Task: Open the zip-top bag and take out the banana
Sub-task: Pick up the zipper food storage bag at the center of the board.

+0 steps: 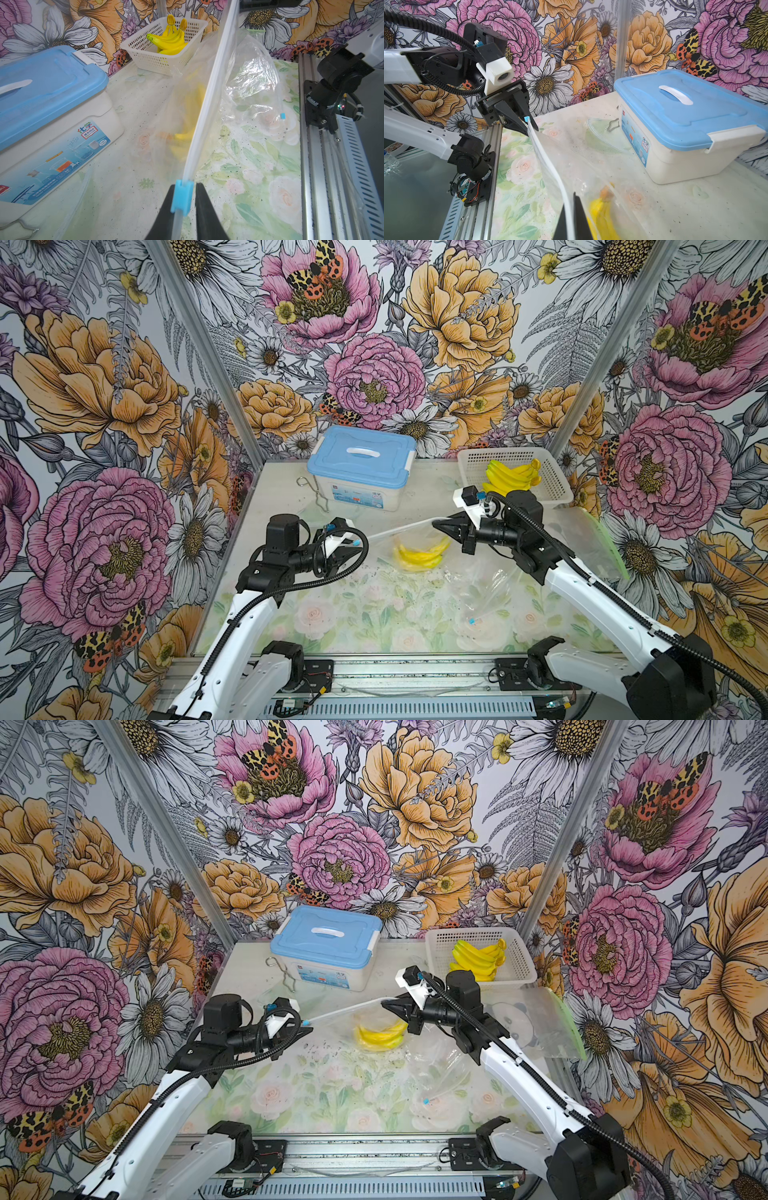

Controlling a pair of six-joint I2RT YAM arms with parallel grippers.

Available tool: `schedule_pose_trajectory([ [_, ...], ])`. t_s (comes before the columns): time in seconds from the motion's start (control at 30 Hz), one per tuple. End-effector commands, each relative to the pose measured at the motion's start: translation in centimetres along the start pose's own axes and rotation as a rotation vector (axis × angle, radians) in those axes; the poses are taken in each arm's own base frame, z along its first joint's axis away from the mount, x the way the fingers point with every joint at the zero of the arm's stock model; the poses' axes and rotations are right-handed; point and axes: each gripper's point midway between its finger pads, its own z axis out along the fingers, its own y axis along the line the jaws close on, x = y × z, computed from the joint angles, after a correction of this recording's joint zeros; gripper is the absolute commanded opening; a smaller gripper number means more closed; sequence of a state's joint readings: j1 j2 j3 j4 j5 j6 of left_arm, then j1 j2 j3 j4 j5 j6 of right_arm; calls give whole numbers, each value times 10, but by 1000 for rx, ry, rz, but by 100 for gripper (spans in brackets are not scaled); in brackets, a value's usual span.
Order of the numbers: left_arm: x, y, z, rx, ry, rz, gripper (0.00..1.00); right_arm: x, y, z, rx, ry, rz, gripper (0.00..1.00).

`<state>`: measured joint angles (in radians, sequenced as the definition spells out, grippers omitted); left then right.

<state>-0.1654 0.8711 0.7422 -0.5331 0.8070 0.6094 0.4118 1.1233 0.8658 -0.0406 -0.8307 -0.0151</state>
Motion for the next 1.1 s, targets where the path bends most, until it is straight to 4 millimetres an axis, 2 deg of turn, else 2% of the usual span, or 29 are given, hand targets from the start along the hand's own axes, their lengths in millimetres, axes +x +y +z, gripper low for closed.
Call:
schedule_pose_trajectory([
  [0.0, -9, 1, -6, -19, -2, 36, 18, -19, -2, -2, 11, -37, -25, 0],
  [0.17, -3, -1, -7, -25, 18, 31, 18, -20, -3, -2, 13, -39, -27, 0],
  [0.3, -9, 1, -8, -27, 3, 35, 11, -18, -3, -1, 8, -36, -18, 0],
  [0.37, -10, 3, -9, -33, 6, 40, 0, -19, -3, -1, 8, -37, -20, 0],
  [0.47, -12, 2, -9, -30, 4, 42, 0, -22, 0, -3, -3, -43, -26, 0],
  [0.5, -13, 2, -9, -26, 1, 42, 0, -26, 1, -5, -2, -46, -40, 5],
  [0.6, -19, 1, -11, -22, 6, 62, 0, -47, 7, -16, 28, -52, -138, 37],
  [0.67, -26, -1, -14, -19, 20, 88, 0, -65, 18, -23, 18, -53, -221, 47],
  [0.77, -37, -4, -18, -9, 34, 117, 0, -93, 38, -24, -53, -80, -298, 52],
  [0.87, -47, -7, -19, 14, 23, 115, 0, -110, 54, -12, -135, -102, -342, 54],
  [0.93, -54, -9, -19, 36, 11, 108, 0, -112, 62, 0, -198, -102, -359, 54],
  [1.07, -60, -13, -18, 64, 15, 103, 0, -104, 74, 27, -314, -80, -354, 55],
])
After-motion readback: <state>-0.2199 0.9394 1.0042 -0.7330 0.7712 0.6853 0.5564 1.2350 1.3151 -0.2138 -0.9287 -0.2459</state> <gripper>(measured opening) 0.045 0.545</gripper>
